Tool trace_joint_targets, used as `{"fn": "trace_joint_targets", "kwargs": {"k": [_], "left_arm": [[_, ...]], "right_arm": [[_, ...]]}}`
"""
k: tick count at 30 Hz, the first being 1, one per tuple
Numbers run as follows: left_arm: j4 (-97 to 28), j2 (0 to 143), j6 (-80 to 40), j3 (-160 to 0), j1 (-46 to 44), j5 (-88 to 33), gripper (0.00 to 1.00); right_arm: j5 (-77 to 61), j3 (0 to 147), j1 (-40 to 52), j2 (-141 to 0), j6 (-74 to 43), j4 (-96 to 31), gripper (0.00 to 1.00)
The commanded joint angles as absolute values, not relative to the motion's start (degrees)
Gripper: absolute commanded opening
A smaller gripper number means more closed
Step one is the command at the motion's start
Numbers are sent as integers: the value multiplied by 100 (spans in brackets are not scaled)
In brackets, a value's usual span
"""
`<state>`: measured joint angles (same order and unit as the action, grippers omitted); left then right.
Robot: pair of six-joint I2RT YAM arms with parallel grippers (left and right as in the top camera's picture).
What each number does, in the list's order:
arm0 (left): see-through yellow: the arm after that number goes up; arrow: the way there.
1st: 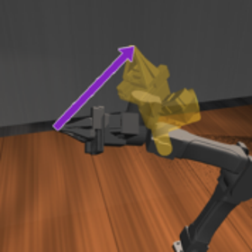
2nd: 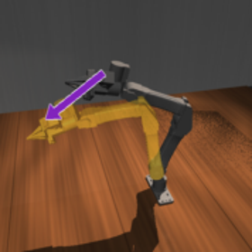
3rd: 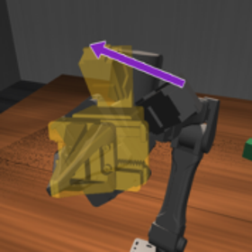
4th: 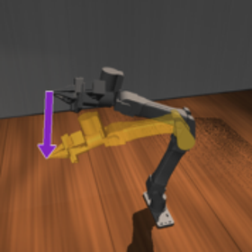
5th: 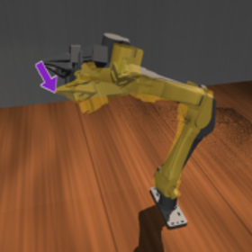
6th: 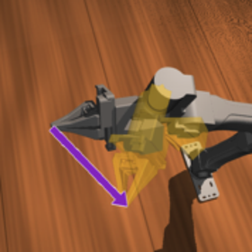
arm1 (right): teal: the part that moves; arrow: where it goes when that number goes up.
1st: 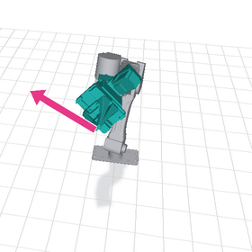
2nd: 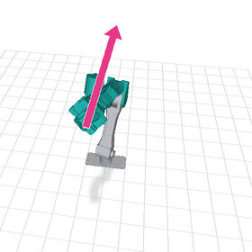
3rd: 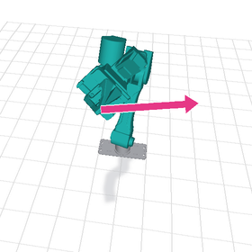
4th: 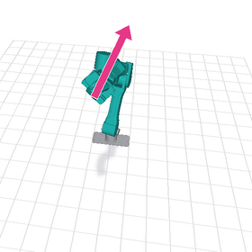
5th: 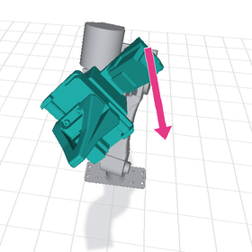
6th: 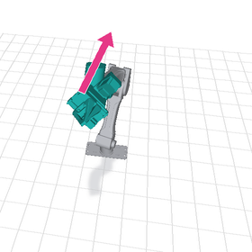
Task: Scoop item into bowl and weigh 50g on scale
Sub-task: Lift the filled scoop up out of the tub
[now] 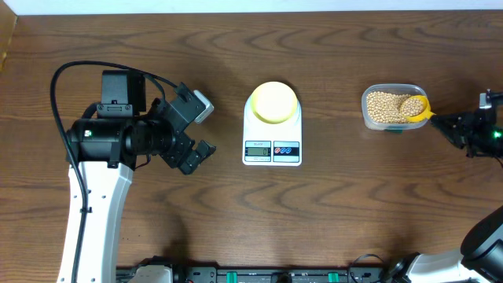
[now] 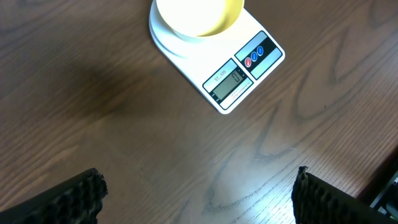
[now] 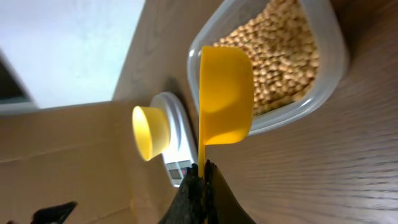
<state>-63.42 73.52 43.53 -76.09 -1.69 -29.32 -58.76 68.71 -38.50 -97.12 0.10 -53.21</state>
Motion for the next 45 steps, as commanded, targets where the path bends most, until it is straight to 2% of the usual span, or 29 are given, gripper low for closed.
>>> {"fn": "trace_joint_targets", "kwargs": {"k": [1,9,25,45], "left_arm": [[-6359,7363,4390,-7607,-145,-3000,98],[-6359,7363,4390,-7607,-145,-3000,98],[-6359,7363,4390,-7607,-145,-3000,98],[-6359,7363,4390,-7607,-145,-3000,98]], "right_arm": [[-6427,6849,-3913,-9762,357,-5404,1],[-7225,6845,-3911,-9762,762,-5758,1],[-7721,6845,-3811,-9762,1017,-6211,1],[-8187,6845,-2447,-9762,1009,-6038,1]]}}
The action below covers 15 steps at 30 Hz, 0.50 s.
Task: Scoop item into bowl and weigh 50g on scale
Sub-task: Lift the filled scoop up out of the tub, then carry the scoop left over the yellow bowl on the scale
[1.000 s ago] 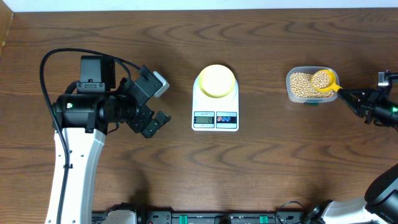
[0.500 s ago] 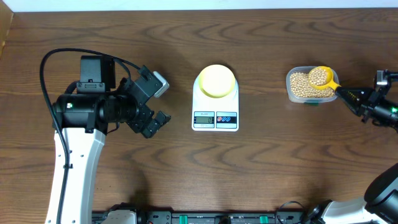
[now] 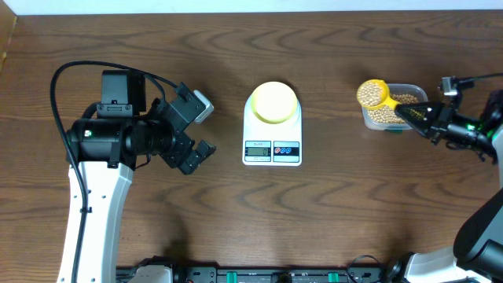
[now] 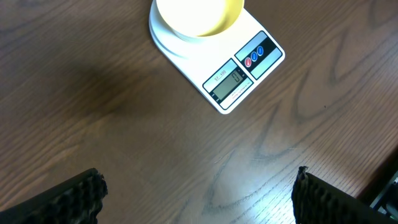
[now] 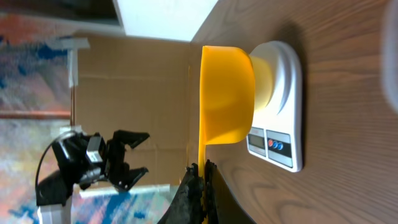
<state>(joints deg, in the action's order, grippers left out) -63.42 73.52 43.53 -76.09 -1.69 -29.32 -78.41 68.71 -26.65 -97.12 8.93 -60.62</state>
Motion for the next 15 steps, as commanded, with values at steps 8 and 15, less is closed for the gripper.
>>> {"fn": "trace_joint_targets", "kwargs": {"k": [8,15], "left_arm": [[-6359,7363,4390,-7607,-145,-3000,98],[-6359,7363,4390,-7607,-145,-3000,98]], "right_arm": [[-8184,6845,-1787,-9762,563,-5638,1],[-8040,6845,-1175,-9762,-755,-4379,1]]}}
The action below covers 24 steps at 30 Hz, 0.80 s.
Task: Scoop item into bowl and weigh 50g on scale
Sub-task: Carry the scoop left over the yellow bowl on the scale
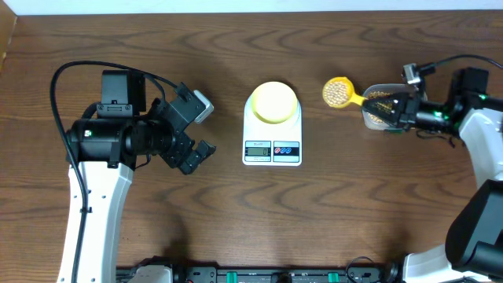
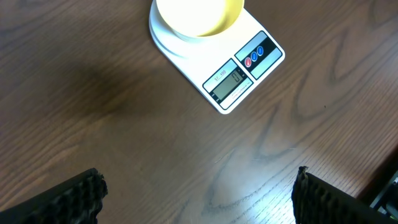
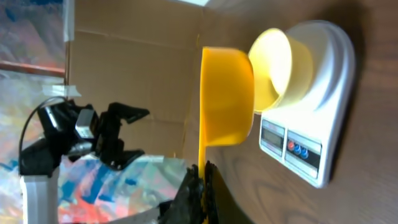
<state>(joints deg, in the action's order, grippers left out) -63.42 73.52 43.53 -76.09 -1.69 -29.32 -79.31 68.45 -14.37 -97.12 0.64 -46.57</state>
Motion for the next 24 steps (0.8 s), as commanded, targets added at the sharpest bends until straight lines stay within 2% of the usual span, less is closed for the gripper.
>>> {"fn": "trace_joint_targets", "kwargs": {"k": [1,10,16,24], "left_arm": [[-6359,7363,4390,-7607,-145,-3000,98],[-6359,7363,4390,-7607,-145,-3000,98],[-6359,7363,4390,-7607,-145,-3000,98],[-6359,7363,4390,-7607,-145,-3000,98]], "right_arm": [[-7983,6845,-1090,-9762,-950,-4224,1],[-7146,6845,-255,-9762,-2053,-3170,1],[-6497,6845,193,-9762,-2075,-2606,1],[-5690,6845,543,-9762,-1610,-2589,1]]}}
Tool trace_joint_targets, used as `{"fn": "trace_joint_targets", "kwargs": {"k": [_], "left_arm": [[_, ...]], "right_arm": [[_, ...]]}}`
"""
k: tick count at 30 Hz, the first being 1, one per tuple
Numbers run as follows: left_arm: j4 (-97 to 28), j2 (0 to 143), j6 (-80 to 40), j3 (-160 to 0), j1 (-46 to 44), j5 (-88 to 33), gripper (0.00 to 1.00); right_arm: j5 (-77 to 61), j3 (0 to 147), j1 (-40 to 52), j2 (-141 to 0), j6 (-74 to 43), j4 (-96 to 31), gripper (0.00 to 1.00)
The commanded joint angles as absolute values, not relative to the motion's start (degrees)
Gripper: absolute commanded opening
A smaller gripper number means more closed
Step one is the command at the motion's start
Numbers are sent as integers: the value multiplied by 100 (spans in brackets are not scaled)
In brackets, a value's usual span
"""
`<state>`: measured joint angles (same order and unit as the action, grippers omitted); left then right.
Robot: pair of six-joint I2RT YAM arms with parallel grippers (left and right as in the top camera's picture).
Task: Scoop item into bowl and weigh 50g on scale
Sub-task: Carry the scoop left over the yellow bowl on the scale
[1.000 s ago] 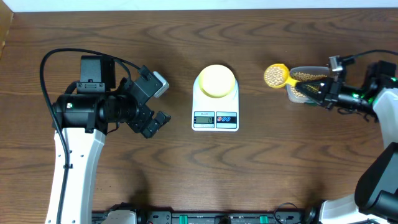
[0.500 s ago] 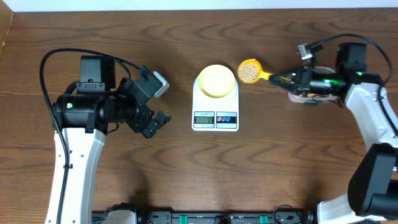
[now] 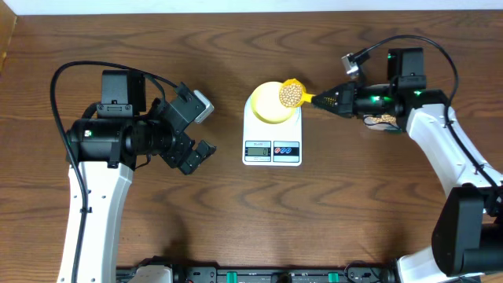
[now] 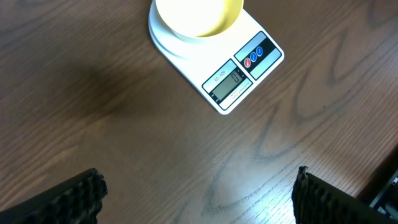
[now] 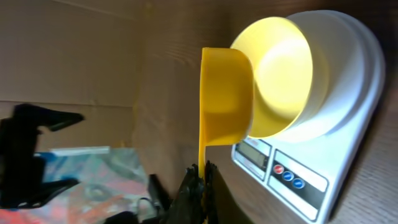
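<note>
A yellow bowl (image 3: pixel 271 102) stands empty on the white scale (image 3: pixel 272 145) at the table's middle. My right gripper (image 3: pixel 334 100) is shut on the handle of a yellow scoop (image 3: pixel 293 94) filled with beans, held level at the bowl's right rim. In the right wrist view the scoop (image 5: pixel 225 96) overlaps the bowl (image 5: pixel 280 74) beside the scale (image 5: pixel 323 168). The clear bean container (image 3: pixel 383 120) is mostly hidden behind the right arm. My left gripper (image 3: pixel 195 130) hangs open left of the scale, its fingers (image 4: pixel 68 199) wide apart over bare wood.
The scale's display (image 4: pixel 229 79) and buttons face the front edge. The left arm's base and cable occupy the table's left side. Brown wood surrounds the scale on all sides.
My right gripper has carried the filled scoop left, from midway between container and scale to the bowl's right rim. The left arm has not moved.
The scoop first lay in the bean container with my right gripper on its handle. Then it was raised full of beans at the container's left edge, then between container and scale, and now at the bowl. The left gripper stayed open and still.
</note>
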<state>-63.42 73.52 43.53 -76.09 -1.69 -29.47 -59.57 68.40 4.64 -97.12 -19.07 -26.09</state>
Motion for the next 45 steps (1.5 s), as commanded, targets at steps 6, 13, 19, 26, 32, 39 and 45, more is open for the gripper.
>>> {"fn": "trace_joint_targets", "kwargs": {"k": [6,13,19,26,32,39,45], "left_arm": [[-6359,7363,4390,-7607,-145,-3000,98],[-6359,7363,4390,-7607,-145,-3000,98],[-6359,7363,4390,-7607,-145,-3000,98],[-6359,7363,4390,-7607,-145,-3000,98],[-6359,7363,4390,-7607,-145,-3000,98],[-6359,7363,4390,-7607,-145,-3000,98],[-6359,7363,4390,-7607,-145,-3000,98]], "right_arm": [[-5686,6845,663,-9762,-558,-2591,1],[-5680,6845,676,-9762,148,-2609,1],[-5391,6845,681,-9762,158,-2565,1],[-5384,6845,685,-9762,158,-2324,1],[-4947,6845,725,-9762,158,-2246,1],[-4788,6845,980,-9762,163,-2112,1],[-4335,6845,1177,-9762,163,-2049,1]]}}
